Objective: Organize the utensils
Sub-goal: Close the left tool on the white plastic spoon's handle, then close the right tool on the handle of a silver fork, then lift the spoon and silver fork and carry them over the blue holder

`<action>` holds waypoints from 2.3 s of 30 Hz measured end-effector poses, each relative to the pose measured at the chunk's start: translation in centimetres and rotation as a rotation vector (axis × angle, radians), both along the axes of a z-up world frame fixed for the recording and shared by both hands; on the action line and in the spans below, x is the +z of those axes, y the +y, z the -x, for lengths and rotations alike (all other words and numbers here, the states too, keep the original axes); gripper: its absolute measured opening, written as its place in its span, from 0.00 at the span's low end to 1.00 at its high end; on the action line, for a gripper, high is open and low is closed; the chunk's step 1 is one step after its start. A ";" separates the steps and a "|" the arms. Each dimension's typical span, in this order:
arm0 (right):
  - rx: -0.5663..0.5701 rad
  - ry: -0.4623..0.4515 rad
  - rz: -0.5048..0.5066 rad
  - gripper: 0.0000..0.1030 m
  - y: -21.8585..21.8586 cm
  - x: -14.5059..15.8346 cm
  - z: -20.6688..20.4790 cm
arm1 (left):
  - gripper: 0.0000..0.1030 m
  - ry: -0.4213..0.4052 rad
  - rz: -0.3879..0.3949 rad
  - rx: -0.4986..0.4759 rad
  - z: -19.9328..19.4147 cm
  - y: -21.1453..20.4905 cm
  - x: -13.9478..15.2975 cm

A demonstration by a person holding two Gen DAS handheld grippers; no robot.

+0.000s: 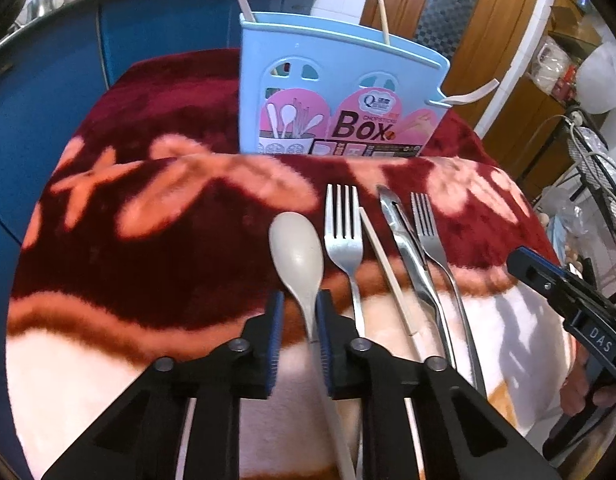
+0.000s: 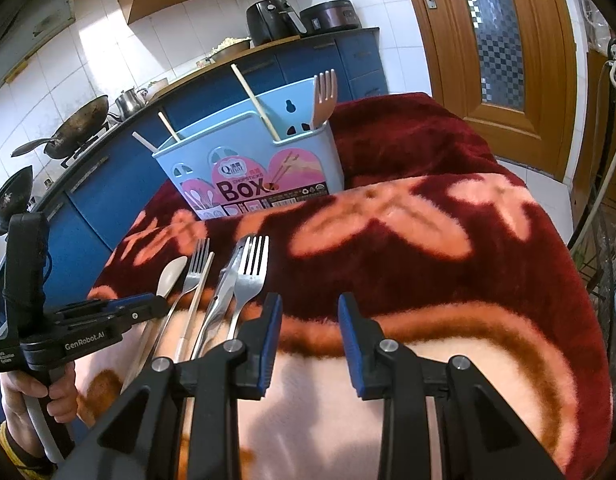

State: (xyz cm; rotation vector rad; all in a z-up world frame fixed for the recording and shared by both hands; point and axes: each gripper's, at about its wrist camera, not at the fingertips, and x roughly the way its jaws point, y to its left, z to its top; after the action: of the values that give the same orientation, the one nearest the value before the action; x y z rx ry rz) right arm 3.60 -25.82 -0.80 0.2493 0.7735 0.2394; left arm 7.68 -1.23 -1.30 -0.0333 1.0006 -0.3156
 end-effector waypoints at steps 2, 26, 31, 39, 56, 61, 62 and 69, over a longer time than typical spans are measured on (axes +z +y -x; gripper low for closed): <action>0.002 0.001 0.002 0.31 0.1 0.0 0.0 | 0.11 0.003 0.007 -0.001 0.1 0.0 0.0; 0.108 0.112 0.025 0.31 3.3 0.3 -1.4 | 0.09 -0.202 0.162 0.065 2.0 4.0 3.5; 0.130 0.153 0.031 0.31 4.0 -0.1 -1.7 | 0.09 -0.249 0.149 0.075 2.3 4.4 4.0; 0.161 0.209 0.065 0.31 5.5 -0.5 -2.8 | 0.09 -0.281 0.156 0.081 2.7 4.8 4.2; 0.205 0.322 0.240 0.15 8.2 -0.8 -5.3 | 0.09 -0.298 0.169 0.079 2.8 4.7 4.2; 0.172 0.290 0.150 0.09 6.8 -0.9 -5.3 | 0.09 -0.302 0.160 0.075 3.1 4.6 4.3; 0.167 0.280 0.130 0.08 6.5 -0.9 -5.1 | 0.09 -0.302 0.159 0.076 3.1 4.6 4.3; 0.144 0.202 0.036 0.05 5.0 -0.7 -3.8 | 0.09 -0.321 0.169 0.072 3.5 4.5 4.5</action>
State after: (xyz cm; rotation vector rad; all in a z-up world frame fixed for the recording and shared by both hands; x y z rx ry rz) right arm 7.40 -20.86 -1.50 0.1856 0.9968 0.3395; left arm 4.17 3.28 3.21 -0.1662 0.6512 -0.3270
